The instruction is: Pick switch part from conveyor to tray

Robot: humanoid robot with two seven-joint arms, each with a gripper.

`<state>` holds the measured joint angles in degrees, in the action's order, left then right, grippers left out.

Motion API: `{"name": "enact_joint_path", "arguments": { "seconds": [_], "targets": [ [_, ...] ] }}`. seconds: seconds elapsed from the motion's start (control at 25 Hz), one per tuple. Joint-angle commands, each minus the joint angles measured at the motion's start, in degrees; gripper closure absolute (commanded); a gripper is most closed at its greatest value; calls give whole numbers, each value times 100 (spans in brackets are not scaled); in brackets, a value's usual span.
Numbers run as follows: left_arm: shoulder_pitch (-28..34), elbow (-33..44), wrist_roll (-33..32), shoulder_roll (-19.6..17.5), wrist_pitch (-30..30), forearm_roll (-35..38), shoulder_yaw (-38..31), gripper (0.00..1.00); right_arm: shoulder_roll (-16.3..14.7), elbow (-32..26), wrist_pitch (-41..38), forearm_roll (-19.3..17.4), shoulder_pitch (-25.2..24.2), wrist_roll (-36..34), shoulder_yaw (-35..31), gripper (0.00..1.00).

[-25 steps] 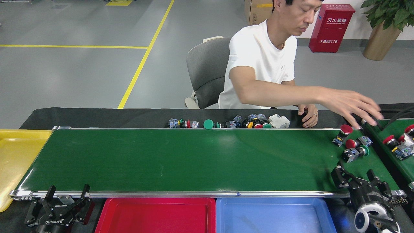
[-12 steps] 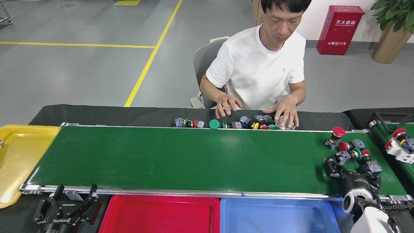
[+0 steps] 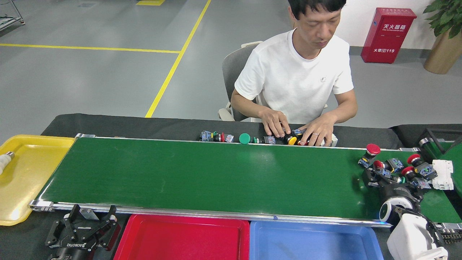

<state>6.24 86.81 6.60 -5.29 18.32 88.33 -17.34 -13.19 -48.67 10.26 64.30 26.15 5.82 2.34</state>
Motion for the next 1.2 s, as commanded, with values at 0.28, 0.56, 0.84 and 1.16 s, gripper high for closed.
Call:
{"name": "enact_joint_path", "arguments": {
  "seconds": [0.28, 0.56, 0.84, 1.16],
  "targets": [
    [-97, 55, 16, -78, 13, 18, -15, 0, -105, -187, -270, -49, 127, 25, 100, 59],
    [-79, 47, 16, -78, 13, 9, -50, 0, -43, -1795, -613, -49, -286, 526, 267, 59],
    [-70, 47, 16, -78, 13, 9, -33, 0, 273, -3896, -2098, -58, -1411, 877, 575, 56],
    [-70, 55, 16, -60, 13, 18, -6, 0, 1099, -4028, -2837, -14, -1455, 912, 2544, 51]
  ]
}}
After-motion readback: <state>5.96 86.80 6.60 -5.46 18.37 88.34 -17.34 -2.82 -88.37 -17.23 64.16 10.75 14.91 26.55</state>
